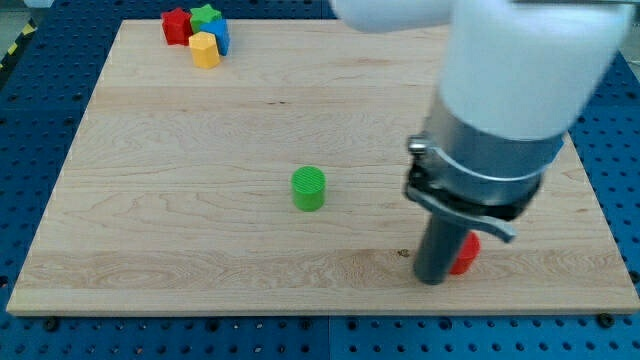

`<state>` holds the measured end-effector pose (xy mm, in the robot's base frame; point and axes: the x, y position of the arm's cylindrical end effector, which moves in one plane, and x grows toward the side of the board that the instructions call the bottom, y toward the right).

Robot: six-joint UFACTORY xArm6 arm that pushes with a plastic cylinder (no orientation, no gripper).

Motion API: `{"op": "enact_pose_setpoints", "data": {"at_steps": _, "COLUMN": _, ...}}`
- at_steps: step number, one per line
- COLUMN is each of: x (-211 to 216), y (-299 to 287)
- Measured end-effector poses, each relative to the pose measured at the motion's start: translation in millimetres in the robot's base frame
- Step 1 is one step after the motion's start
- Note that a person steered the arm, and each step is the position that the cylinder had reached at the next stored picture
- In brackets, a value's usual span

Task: Move the red circle right to the green circle

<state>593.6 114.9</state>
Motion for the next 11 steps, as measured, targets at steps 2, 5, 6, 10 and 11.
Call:
{"op": "enact_pose_setpoints", "data": {"at_steps": 2, "x": -0.1, "y": 78.4}}
{"op": "enact_pose_setpoints", "data": {"at_steps": 5, "x": -2.1, "y": 85.5}}
{"op": "enact_pose_setpoints", "data": {"at_steps": 6, "x": 2.7, "y": 77.0}}
{"op": "enact_pose_setpoints", "data": {"at_steps": 10, "x": -20.1, "y": 60.7}}
{"op": "enact_pose_setpoints", "data": {"at_steps": 11, "x": -43.4, "y": 60.7}}
